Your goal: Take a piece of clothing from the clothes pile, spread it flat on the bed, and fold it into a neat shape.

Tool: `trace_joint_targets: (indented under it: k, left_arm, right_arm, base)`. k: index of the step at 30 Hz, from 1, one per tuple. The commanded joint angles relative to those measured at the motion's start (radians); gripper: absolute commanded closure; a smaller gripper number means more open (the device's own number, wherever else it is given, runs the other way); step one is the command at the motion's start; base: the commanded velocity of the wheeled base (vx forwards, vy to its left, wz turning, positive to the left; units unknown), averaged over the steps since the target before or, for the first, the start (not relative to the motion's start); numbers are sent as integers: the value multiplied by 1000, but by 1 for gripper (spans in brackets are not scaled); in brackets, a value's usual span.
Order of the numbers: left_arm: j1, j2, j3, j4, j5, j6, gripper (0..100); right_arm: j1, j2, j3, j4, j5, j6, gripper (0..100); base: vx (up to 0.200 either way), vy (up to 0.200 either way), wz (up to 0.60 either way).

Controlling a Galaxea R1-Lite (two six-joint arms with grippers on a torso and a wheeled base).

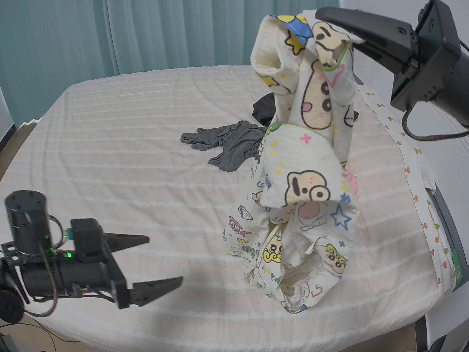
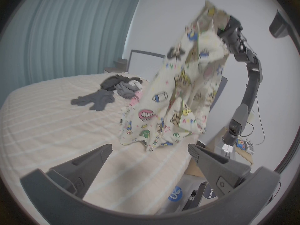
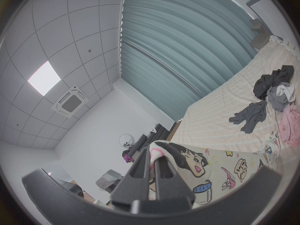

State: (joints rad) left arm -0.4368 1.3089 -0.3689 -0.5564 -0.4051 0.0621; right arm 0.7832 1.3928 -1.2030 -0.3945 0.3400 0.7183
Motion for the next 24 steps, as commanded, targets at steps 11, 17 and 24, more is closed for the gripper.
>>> trace_joint_targets:
  k: [11, 17, 24]
  left_arm:
    - [-344, 682, 50, -571, 302, -216, 0]
    - [-341, 859, 58, -836, 387, -222, 0]
    - [-319, 842, 173, -921, 391, -222, 0]
  right_arm:
    - [137, 6, -90, 13, -88, -17, 100]
    - [136, 5, -89, 13, -88, -16, 100]
    - [133, -8, -78, 14, -88, -16, 100]
  base:
    - [0, 0, 0]
    - [0, 0, 0]
    - [0, 0, 0]
